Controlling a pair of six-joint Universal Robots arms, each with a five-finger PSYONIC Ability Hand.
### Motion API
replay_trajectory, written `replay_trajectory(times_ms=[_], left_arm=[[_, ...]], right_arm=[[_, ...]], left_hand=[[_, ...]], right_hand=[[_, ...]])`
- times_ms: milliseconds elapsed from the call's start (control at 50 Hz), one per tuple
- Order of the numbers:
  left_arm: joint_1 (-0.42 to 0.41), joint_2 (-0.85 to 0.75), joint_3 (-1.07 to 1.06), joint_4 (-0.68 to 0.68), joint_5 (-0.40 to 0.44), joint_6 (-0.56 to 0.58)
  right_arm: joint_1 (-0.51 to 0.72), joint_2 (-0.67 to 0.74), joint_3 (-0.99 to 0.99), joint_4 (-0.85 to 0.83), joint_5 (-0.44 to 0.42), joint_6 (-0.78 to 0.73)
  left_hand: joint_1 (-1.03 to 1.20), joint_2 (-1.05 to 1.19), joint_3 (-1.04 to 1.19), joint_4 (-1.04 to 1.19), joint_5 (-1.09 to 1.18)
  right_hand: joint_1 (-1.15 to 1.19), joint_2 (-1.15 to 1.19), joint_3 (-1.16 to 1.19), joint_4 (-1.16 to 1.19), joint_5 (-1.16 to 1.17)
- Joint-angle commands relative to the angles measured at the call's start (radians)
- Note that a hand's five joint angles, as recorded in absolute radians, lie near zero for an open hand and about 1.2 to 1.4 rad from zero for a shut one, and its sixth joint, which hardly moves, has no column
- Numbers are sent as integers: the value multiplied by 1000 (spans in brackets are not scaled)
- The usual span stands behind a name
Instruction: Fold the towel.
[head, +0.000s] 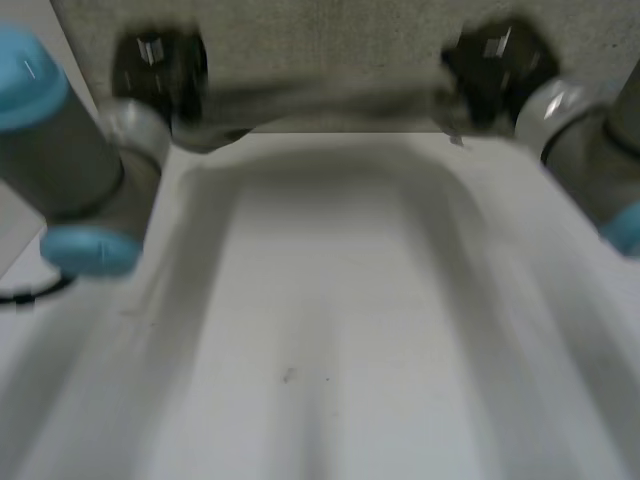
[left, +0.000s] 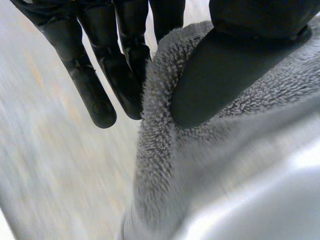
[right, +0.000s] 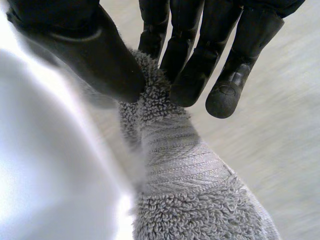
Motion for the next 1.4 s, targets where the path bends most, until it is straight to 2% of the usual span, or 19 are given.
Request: replay_trajectory(times_ms=[20,60,80,120,140,160,180,220,240,340,440,480,620,720,760,860,1040,1280,1400], left_arm=[[7,-10,-360,2,2,8],[7,-14,-420,2,2,8],[7,-14,-472,2,2,8],[7,-5,-517,2,4,8],[7,9,-550,2,2,8],[7,27,-575,-1,1,8],[7,27,-575,-1,1,8],[7,85,-613,0,4,8],[7,86,-613,0,4,8],[6,151,-647,2,4,8],[6,201,-670,3,4,8],[4,220,-684,7,4,8],[4,222,-702,8,5,7],[4,207,-707,10,5,4],[6,193,-708,17,7,4],[9,176,-699,30,10,4],[16,176,-678,30,10,1],[12,188,-558,16,12,-2],[13,171,-481,8,12,-4]], right_arm=[[1,60,273,105,-62,-107],[1,100,377,133,-53,-212],[1,100,377,133,-53,-212],[-11,98,431,154,-46,-280],[-11,98,431,155,-46,-280],[-31,88,443,151,-41,-269],[-31,88,443,151,-41,-269],[-77,34,449,122,-43,-170],[-77,34,449,122,-43,-169],[-138,-79,468,24,-56,157],[-186,-142,518,3,-79,324],[-193,-147,529,13,-93,338],[-206,-152,618,53,-133,297],[-250,-163,730,49,-138,194],[-267,-208,817,43,-136,112],[-301,-285,950,-22,-162,55],[-310,-319,1118,-207,-237,102],[-304,-305,1129,-310,-225,142],[-270,-272,1112,-361,-182,206]], left_hand=[[205,179,179,178,205],[205,179,179,178,205],[205,179,179,178,205],[205,179,179,178,205],[205,179,179,178,205],[205,179,179,178,205],[205,179,179,178,205],[205,179,179,178,205],[205,179,179,178,205],[205,179,179,178,205],[205,179,179,178,205],[205,179,179,178,205],[205,179,179,178,205],[205,179,179,178,205],[205,179,179,178,205],[205,179,179,178,205],[205,179,179,178,205],[205,179,179,178,205],[205,179,179,178,205]], right_hand=[[75,79,62,54,53],[62,65,49,41,39],[62,65,49,41,39],[-666,-662,-679,-686,-688],[-669,-666,-682,-690,-692],[-925,-922,-938,-946,-948],[-928,-924,-941,-949,-950],[-1027,-1024,-1040,-1048,-1050],[-1028,-1024,-1041,-1048,-1050],[-1066,-1062,-1079,-1087,-1089],[-1060,-1057,-1073,-1081,-1083],[-1060,-1057,-1073,-1081,-1083],[-1051,-1048,-1064,-1072,-1074],[-1048,-1045,-1061,-1069,-1071],[-1048,-1045,-1061,-1069,-1071],[-1045,-1042,-1058,-1066,-1068],[-1022,-1018,-1035,-1043,-1045],[-995,-992,-1008,-1016,-1018],[-989,-986,-1003,-1010,-1012]])
